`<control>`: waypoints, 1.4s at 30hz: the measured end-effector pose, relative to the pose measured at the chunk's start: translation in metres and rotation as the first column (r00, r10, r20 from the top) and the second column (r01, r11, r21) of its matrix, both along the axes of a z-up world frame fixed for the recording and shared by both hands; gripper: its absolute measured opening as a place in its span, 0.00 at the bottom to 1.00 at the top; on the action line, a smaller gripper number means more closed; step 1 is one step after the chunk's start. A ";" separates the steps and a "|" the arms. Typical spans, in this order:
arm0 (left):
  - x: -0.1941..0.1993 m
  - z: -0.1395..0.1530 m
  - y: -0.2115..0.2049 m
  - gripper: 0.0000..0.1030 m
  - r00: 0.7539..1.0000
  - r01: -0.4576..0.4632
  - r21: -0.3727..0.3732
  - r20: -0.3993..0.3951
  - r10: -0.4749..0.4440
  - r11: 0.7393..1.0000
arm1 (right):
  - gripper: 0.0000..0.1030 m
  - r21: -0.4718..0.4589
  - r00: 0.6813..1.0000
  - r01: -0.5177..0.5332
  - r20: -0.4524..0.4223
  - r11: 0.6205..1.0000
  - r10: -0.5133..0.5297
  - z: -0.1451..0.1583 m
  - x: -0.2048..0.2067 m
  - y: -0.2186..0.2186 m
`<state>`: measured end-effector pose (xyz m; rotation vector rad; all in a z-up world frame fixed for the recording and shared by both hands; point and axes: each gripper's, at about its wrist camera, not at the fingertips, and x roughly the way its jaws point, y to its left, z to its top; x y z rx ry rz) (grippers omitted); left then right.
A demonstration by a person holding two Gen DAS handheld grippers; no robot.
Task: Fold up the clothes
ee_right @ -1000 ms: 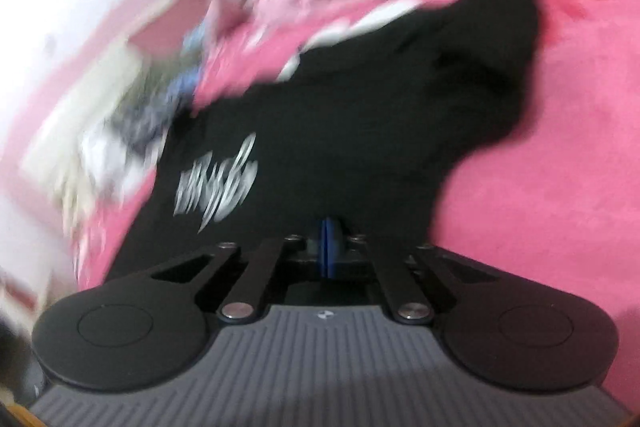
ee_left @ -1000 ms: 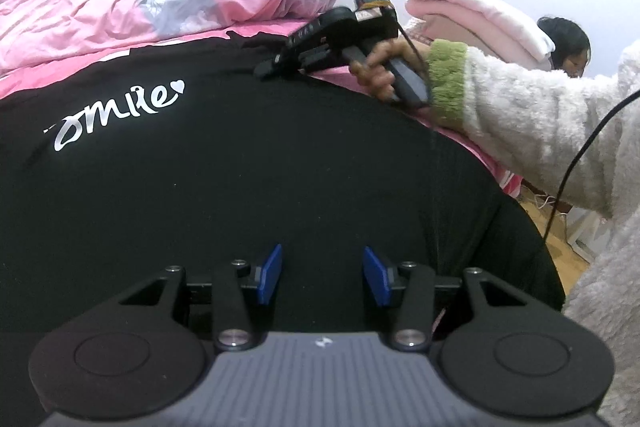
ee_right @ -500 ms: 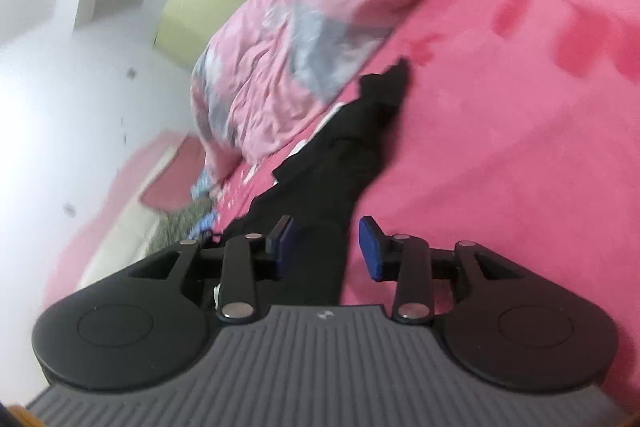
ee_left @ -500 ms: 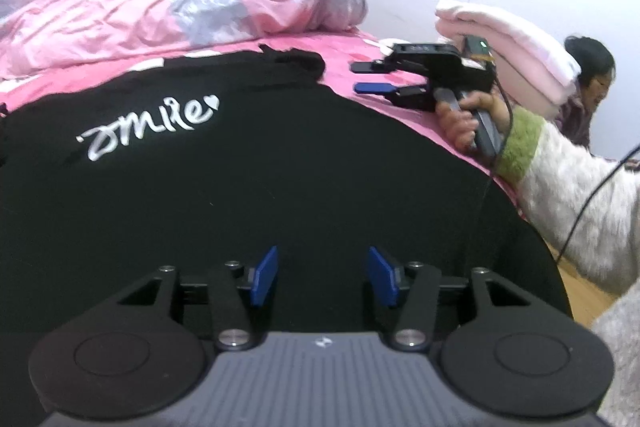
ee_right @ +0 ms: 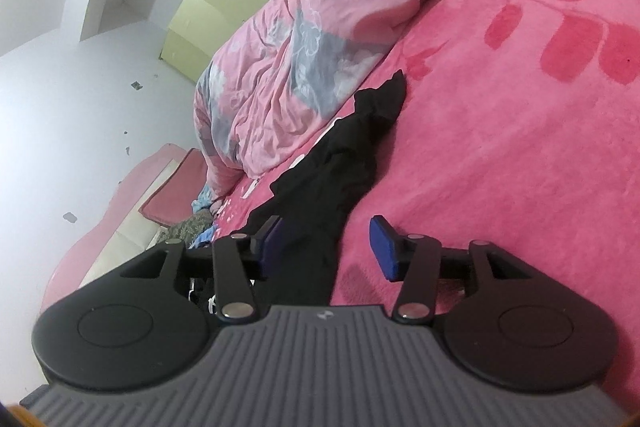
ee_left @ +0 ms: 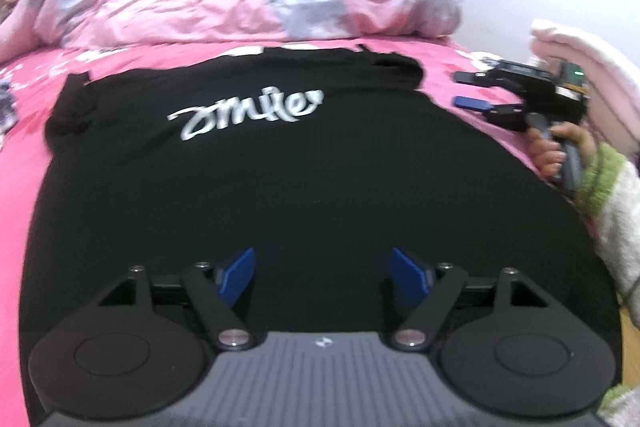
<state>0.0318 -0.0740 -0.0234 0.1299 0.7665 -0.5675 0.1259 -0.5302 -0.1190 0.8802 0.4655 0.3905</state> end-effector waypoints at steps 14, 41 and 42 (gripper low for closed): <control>0.000 -0.011 -0.001 0.98 0.998 -0.052 0.044 -0.035 0.054 0.998 | 0.48 0.003 1.000 -0.003 0.001 1.000 0.003 0.000 -0.002 0.000; 0.005 -0.014 -0.008 1.00 0.996 -0.065 0.091 -0.058 0.071 0.994 | 0.51 0.003 1.000 -0.010 0.008 1.000 0.010 0.001 -0.004 0.002; 0.005 -0.014 -0.007 1.00 0.996 -0.066 0.089 -0.059 0.072 0.994 | 0.51 0.003 1.000 -0.011 0.009 1.000 0.010 0.001 -0.004 0.002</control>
